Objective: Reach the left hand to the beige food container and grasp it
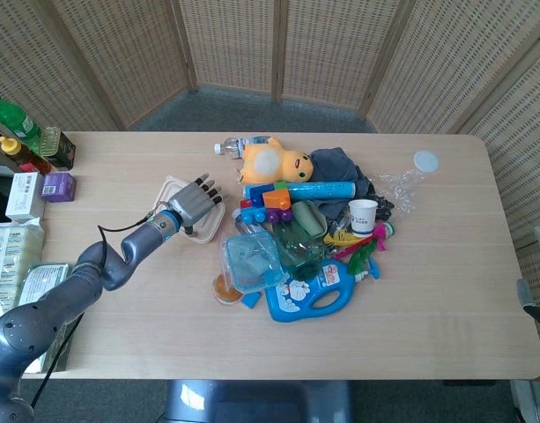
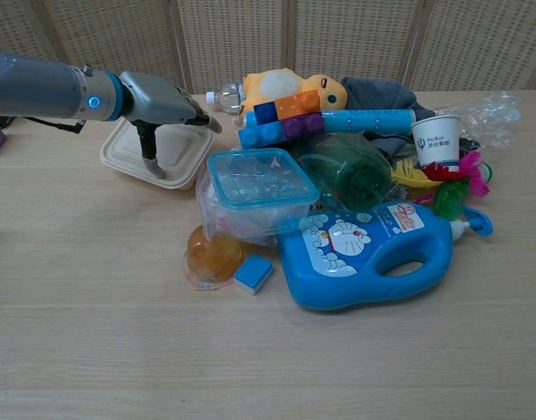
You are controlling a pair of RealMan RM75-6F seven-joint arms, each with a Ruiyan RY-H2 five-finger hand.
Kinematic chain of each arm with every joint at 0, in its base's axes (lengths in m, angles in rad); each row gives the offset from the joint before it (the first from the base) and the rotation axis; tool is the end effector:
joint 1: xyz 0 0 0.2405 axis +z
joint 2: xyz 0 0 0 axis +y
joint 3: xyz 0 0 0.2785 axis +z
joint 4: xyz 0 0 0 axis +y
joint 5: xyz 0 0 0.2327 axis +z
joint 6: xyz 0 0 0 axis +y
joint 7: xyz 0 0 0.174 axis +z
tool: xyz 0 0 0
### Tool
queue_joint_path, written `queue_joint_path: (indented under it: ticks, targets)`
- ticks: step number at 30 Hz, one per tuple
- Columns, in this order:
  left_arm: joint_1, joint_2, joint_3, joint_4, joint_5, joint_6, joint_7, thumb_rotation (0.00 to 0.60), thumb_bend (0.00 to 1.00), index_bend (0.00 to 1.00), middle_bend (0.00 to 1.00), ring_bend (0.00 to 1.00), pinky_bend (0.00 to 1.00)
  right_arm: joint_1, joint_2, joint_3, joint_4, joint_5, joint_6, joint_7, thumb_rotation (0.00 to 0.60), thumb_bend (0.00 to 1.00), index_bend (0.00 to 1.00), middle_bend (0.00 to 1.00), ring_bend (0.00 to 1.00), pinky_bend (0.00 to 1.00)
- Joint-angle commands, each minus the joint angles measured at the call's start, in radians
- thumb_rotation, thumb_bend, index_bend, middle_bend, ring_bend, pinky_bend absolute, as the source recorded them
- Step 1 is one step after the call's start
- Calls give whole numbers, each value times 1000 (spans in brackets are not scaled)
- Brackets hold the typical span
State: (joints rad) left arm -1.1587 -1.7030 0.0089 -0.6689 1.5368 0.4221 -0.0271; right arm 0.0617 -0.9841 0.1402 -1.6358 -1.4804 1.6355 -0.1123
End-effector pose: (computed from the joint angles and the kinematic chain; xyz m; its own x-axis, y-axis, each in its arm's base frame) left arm -0.1570 0.5317 -0.0762 0.9345 0.1418 0.3265 0.3377 -0.6432 -0.6872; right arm -0.3282 -0.2229 0.2324 0.5734 0.2285 0.7868 -0.8142 0.0525 0.5781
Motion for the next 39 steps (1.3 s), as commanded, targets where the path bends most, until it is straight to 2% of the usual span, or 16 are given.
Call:
queue_joint_path:
  ticks: [1,9,10,13,16,19,21,24,28,31,39]
  targets:
    - [-1,4,9,-5,8,9,-20,452,27,0,0,0,0,-1,1,1,-1,-2,2,0,586,406,0,0,0,0]
    - [7,10,25,-16,21,46,-54,460,27,0,0,0,0,-3,0,2,-4,-8,1,0,589,406,0,0,0,0]
    - [9,9,24,-16,19,52,-60,472,26,0,0,0,0,-4,0,2,-4,-8,2,1,587,406,0,0,0,0]
    - [15,4,24,-12,17,64,-68,563,29,17,0,15,0,-7,1,3,-4,-9,4,1,589,407,0,0,0,0]
    - [21,-1,24,-8,15,76,-79,600,35,147,35,138,27,-9,3,3,-6,-9,5,3,588,407,1,0,0,0]
    - [27,-1,18,-8,6,85,-95,600,51,301,192,318,176,-11,5,4,-7,-9,5,5,589,407,0,0,0,0]
    - [32,0,14,-9,1,96,-106,600,64,379,260,437,285,-12,6,4,-8,-10,6,5,589,407,0,0,0,0]
    - [41,1,11,-8,1,121,-120,600,102,441,334,581,415,-12,5,5,-9,-11,6,5,589,407,0,0,0,0]
    - [50,6,3,-12,-3,153,-145,600,135,499,409,724,533,-11,5,6,-11,-13,5,2,588,406,0,0,0,0]
    - [56,19,-6,-21,-6,180,-163,600,136,528,436,767,574,-11,4,7,-12,-15,5,2,587,407,0,0,0,0]
    - [81,106,-44,-108,-26,269,-194,600,136,489,432,740,566,-8,-4,7,-6,-18,0,8,588,405,0,0,0,0]
